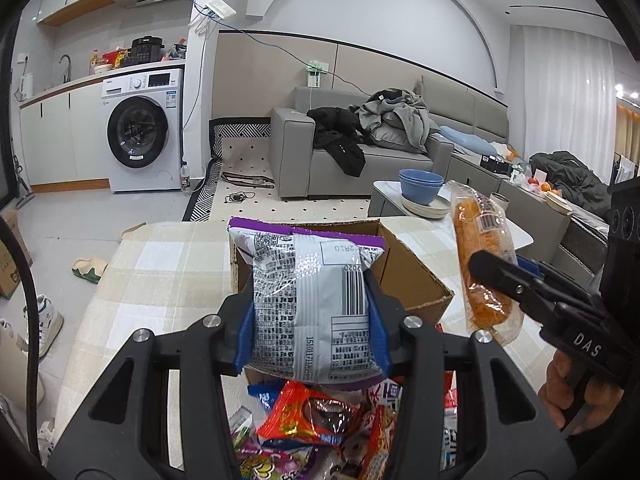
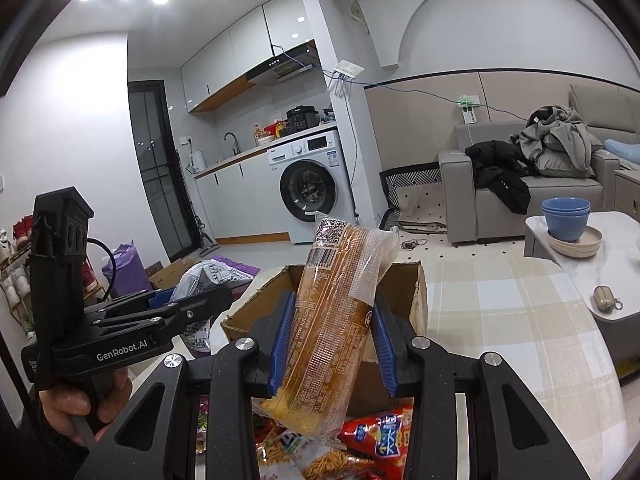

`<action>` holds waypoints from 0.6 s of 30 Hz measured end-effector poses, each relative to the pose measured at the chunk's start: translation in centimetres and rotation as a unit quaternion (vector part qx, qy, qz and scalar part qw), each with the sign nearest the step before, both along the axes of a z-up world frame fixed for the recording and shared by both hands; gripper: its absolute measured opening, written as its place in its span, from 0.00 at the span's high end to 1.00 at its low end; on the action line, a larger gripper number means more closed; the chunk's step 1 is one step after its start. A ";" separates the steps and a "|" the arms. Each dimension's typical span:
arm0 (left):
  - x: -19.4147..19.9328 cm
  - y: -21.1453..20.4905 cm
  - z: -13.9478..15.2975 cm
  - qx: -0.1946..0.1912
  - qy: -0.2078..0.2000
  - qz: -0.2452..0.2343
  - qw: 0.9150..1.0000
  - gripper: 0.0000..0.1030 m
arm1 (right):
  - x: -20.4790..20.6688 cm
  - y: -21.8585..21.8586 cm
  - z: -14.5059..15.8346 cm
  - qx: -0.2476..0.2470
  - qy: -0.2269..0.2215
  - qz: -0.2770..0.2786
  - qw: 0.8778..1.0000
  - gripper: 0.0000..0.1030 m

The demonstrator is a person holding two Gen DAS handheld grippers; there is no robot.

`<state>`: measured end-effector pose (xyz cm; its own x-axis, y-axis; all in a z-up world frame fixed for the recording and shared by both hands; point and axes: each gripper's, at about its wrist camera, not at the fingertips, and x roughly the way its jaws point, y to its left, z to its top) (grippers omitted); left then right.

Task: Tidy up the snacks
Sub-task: 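Lift both held bags over the SF box with both grippers, then open both grippers to drop the bags into the box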

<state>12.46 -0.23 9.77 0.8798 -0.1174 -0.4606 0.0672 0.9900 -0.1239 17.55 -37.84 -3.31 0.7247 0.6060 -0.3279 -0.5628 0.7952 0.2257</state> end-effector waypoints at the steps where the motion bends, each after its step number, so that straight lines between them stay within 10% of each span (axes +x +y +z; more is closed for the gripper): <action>1: 0.4 -0.1 0.0 0.002 0.002 -0.001 1.000 0.58 | 0.4 0.2 -0.1 -0.002 0.000 0.000 1.000 0.64; 18: 10.0 -0.2 -2.4 0.007 0.035 0.014 0.999 0.58 | 5.9 3.8 -2.4 -0.062 0.004 -0.014 0.998 0.64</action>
